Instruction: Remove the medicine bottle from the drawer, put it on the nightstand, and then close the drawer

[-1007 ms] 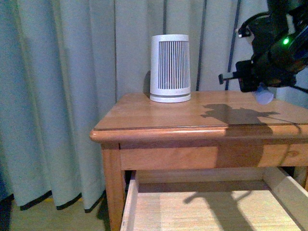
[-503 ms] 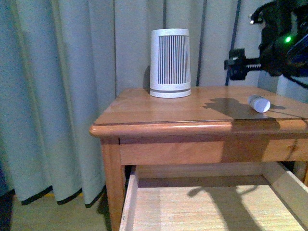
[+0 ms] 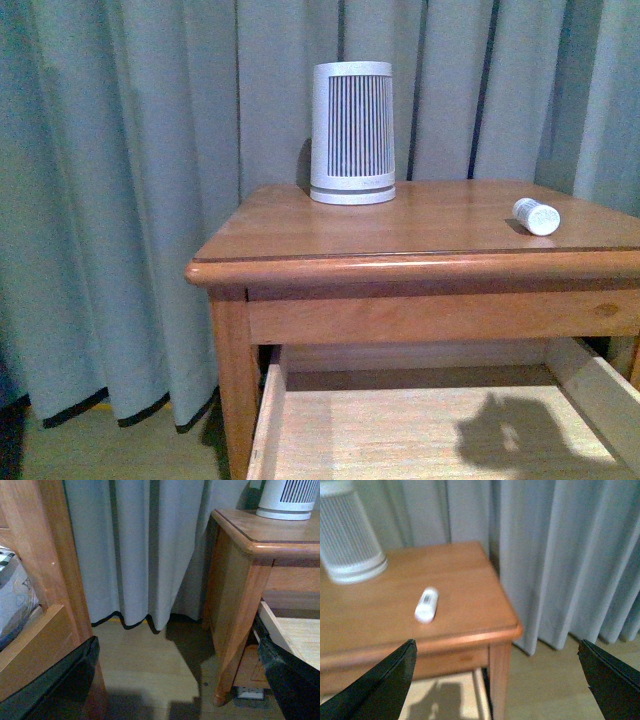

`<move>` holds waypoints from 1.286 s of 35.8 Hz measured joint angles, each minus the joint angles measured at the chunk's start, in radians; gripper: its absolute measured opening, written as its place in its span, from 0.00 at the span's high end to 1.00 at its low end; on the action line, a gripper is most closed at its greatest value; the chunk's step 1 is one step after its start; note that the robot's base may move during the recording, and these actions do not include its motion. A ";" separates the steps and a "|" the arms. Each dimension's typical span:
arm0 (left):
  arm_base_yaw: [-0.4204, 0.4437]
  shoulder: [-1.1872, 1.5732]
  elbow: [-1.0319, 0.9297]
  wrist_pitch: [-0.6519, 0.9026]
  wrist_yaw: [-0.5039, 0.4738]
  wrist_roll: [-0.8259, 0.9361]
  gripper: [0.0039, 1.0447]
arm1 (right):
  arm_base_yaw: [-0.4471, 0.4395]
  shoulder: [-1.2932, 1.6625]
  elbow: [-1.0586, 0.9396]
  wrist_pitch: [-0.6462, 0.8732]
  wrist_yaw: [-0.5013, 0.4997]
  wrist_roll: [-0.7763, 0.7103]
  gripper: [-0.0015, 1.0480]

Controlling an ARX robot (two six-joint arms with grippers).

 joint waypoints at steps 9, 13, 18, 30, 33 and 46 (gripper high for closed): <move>0.000 0.000 0.000 0.000 0.000 0.000 0.06 | 0.188 -0.384 -0.424 -0.220 0.056 0.047 0.07; 0.000 0.000 0.000 0.000 0.000 0.000 0.06 | 0.272 -0.370 -0.509 -0.192 0.127 0.060 0.07; 0.000 0.000 0.000 0.000 0.000 0.000 0.06 | 0.333 -0.192 -0.574 -0.013 0.156 0.094 0.07; 0.000 0.000 0.000 0.000 0.000 0.000 0.06 | 0.319 0.438 -0.526 0.480 0.153 0.095 0.07; 0.000 0.000 0.000 0.000 0.000 0.000 0.06 | 0.284 0.607 -0.474 0.621 0.153 0.039 0.07; 0.000 0.000 0.000 0.000 0.000 0.000 0.06 | 0.165 1.020 -0.088 0.796 0.084 -0.117 0.07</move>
